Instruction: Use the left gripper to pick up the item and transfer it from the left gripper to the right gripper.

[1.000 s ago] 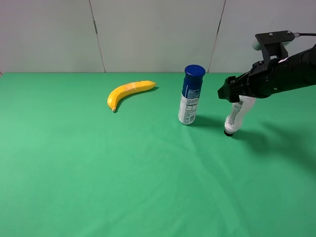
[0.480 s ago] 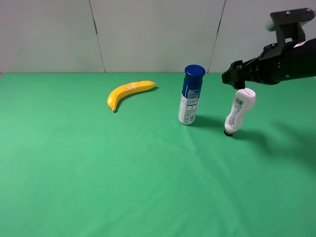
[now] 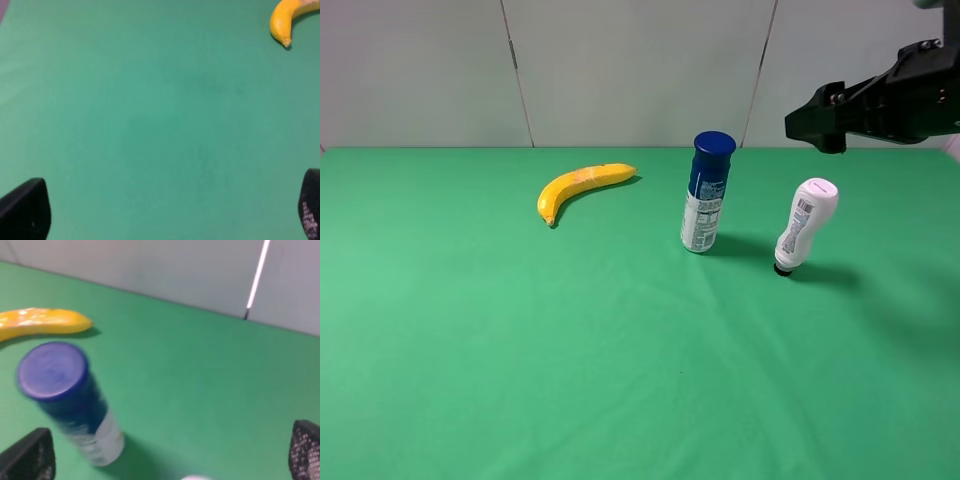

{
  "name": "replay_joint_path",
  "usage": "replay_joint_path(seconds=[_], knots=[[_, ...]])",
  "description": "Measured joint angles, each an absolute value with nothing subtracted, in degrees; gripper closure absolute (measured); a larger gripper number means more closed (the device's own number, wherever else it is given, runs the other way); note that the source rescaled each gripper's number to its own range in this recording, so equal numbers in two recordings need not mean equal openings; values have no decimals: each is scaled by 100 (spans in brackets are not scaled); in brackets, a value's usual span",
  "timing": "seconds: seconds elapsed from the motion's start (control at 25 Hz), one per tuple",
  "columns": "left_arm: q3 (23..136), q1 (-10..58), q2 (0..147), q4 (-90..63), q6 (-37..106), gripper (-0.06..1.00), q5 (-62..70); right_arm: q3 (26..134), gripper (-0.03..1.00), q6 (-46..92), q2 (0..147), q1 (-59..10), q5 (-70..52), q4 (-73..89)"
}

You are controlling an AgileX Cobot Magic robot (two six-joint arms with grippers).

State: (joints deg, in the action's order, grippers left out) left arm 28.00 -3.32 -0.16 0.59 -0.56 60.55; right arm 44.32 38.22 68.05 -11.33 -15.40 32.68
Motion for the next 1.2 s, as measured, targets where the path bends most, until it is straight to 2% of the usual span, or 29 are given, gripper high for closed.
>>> replay_joint_path(seconds=[0.64,1.2], knots=[[2800,-332,-16,59,-56,-6,6055,4432,-3,1393,5412,-1133,-4241,1237],[2800,-332,-16,59,-56,-6,6055,4432,-3,839,3586,-1133,-6366,707]])
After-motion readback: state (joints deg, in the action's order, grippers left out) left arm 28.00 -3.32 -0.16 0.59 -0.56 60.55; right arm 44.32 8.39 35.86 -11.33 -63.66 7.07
